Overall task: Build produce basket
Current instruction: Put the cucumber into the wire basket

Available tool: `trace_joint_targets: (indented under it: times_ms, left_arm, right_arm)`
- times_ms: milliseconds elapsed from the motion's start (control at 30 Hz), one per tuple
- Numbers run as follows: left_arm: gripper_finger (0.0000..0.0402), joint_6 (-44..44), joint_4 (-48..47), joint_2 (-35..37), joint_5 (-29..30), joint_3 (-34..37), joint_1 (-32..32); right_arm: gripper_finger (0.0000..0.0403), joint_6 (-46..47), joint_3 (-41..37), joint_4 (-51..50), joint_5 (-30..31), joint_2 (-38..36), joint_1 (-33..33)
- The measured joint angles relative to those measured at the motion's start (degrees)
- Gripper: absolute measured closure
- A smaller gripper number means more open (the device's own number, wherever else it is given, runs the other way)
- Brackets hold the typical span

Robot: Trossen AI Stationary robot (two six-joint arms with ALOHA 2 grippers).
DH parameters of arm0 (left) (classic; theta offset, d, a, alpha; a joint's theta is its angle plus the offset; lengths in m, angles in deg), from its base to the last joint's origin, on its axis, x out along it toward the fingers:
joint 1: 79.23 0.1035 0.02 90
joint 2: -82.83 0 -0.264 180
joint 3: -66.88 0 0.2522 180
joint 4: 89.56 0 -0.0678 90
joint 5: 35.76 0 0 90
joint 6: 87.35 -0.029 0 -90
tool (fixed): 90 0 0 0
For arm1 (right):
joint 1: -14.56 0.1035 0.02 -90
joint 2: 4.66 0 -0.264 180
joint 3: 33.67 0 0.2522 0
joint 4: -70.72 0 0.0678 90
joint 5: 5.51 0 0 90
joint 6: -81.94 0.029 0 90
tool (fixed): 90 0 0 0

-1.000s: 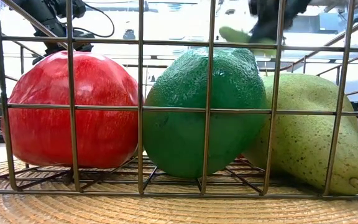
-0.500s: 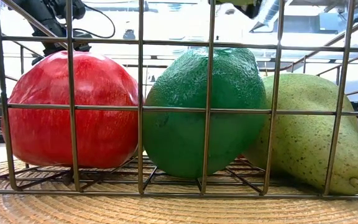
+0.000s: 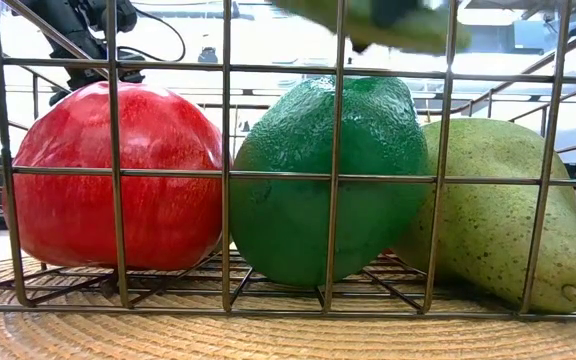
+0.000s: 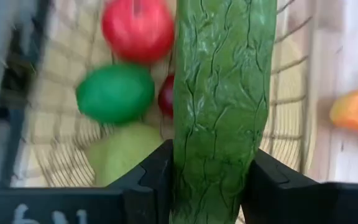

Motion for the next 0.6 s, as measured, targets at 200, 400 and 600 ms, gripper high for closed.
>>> trace_joint_targets:
  times_ms: [200, 400, 600]
  left_arm:
    - [0.0028, 0.0, -0.2, 0.0, 0.0, 0.0, 0.0]
    - [0.0028, -0.1, -0.2, 0.0, 0.0, 0.0, 0.0]
    - [0.0028, -0.1, -0.2, 0.0, 0.0, 0.0, 0.0]
  right_arm:
    - [0.0237, -3.0, 0.1, -2.0, 0.0, 4.3, 0.6]
    - [0.0217, -3.3, 0.1, -2.3, -0.1, 5.3, -0.3]
    - [0.0155, -3.2, 0.1, -2.2, -0.2, 5.1, -1.3]
